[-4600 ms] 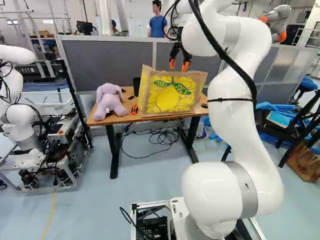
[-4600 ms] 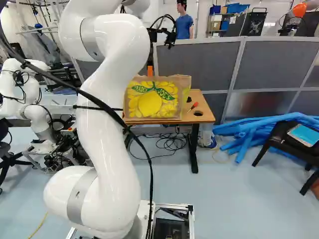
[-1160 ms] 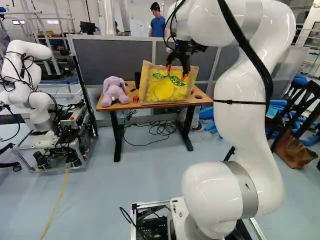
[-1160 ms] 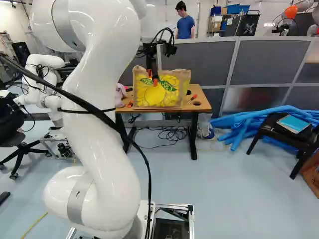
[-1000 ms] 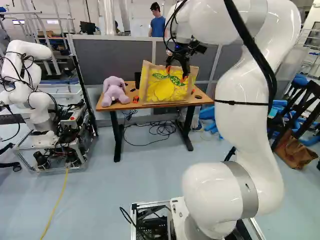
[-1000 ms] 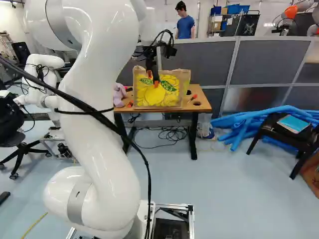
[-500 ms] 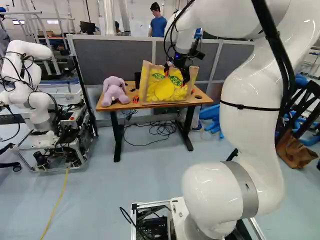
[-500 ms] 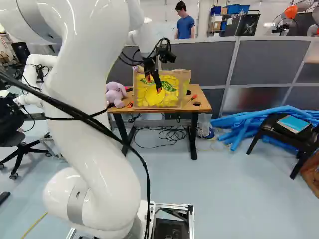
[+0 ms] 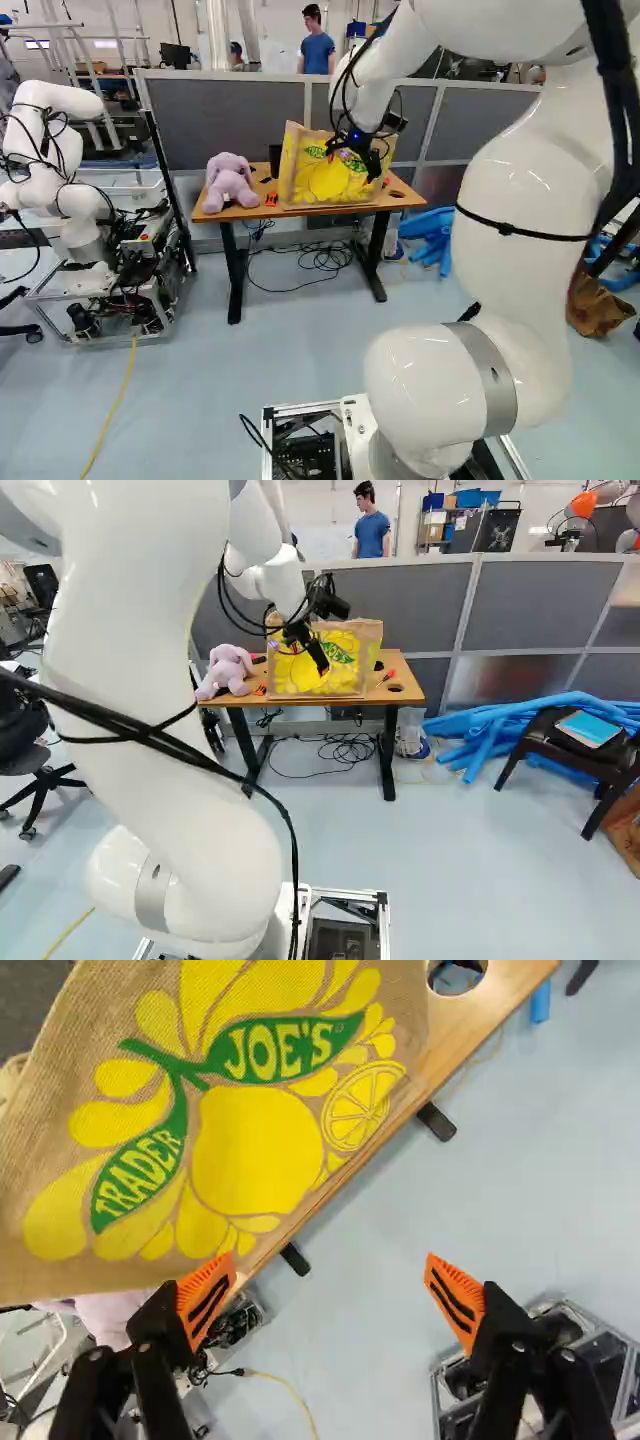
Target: Pick up the bag on the ground and place it on the table
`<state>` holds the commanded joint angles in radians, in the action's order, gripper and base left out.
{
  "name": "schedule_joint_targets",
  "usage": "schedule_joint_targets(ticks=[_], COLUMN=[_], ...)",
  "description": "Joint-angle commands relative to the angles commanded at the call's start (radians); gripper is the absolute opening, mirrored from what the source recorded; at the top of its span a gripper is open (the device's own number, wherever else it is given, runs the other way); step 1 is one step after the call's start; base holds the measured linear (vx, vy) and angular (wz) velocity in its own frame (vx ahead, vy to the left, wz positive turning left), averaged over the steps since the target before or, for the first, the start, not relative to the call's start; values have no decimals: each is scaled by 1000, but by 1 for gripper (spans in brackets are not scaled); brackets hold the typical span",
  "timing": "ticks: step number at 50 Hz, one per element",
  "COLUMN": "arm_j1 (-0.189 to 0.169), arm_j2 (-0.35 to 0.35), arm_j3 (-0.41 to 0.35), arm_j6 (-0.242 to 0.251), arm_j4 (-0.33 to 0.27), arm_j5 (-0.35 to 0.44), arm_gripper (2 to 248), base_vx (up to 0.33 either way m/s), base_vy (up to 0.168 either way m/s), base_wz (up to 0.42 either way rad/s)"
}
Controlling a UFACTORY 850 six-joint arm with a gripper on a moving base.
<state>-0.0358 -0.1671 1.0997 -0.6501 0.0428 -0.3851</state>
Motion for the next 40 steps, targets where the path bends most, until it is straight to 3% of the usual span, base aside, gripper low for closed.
schedule_joint_targets(ticks=[40], arm_j1=[16], arm_j2=[195], arm_j3=[-443], arm_j6=[284], arm_j4=[-19], arm_j5=[550], arm_gripper=[247], base_vx=[0], base_vy=[0], base_wz=[0])
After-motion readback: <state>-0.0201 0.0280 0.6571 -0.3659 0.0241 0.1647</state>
